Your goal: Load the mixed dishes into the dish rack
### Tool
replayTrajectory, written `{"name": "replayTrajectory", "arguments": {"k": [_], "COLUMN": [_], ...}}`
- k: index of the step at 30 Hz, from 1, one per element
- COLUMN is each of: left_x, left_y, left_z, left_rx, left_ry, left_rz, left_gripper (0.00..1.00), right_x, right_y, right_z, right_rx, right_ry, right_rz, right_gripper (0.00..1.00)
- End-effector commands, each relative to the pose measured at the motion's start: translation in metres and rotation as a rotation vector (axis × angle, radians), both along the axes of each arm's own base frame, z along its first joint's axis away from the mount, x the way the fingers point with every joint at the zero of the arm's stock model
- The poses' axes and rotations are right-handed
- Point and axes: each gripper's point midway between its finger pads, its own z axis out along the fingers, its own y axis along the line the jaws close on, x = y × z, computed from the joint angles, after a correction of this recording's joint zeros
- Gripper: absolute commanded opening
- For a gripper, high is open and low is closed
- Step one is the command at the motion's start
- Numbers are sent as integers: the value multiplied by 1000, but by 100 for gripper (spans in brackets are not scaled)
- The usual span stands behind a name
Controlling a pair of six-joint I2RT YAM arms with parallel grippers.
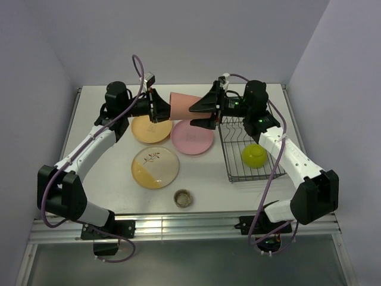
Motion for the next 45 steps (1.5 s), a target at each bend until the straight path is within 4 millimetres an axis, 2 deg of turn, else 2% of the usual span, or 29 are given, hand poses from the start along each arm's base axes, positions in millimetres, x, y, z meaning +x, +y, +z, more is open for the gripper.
{"name": "replayTrajectory", "arguments": {"k": [1, 7, 8, 12, 23, 35, 38, 41, 45], "left_x": [-4, -15, -20, -27, -31, -34, -35, -35, -36], "left_y": [1, 3, 4, 7, 9, 5, 5, 5, 5], "left_z": [23, 27, 34, 32, 28, 22, 21, 19, 18], "left_rx": [-82, -158, -186, -218, -224, -211, -208, -204, -206], "left_ry": [-65, -55, -68, -53, -39, -23, -27, -19, -12], "left_rz": [-15, -41, -51, -63, -62, -71, -71, -72, -78], "left_gripper": [0, 0, 0, 0, 0, 0, 0, 0, 0], "right_x": [-22, -18, -17, -13, -9, -1, 2, 1, 1], "right_y": [-3, -3, -2, -2, -3, -1, 0, 0, 0], "right_z": [34, 39, 40, 45, 46, 39, 31, 32, 32], "right_rx": [39, 74, 81, 89, 93, 51, 20, 28, 28], "right_ry": [-120, -146, -135, -149, -146, -141, -129, -125, -128], "right_rz": [35, 5, 4, -5, -15, -22, -30, -28, -25], "right_gripper": [93, 93, 93, 93, 91, 91, 91, 89, 77]}}
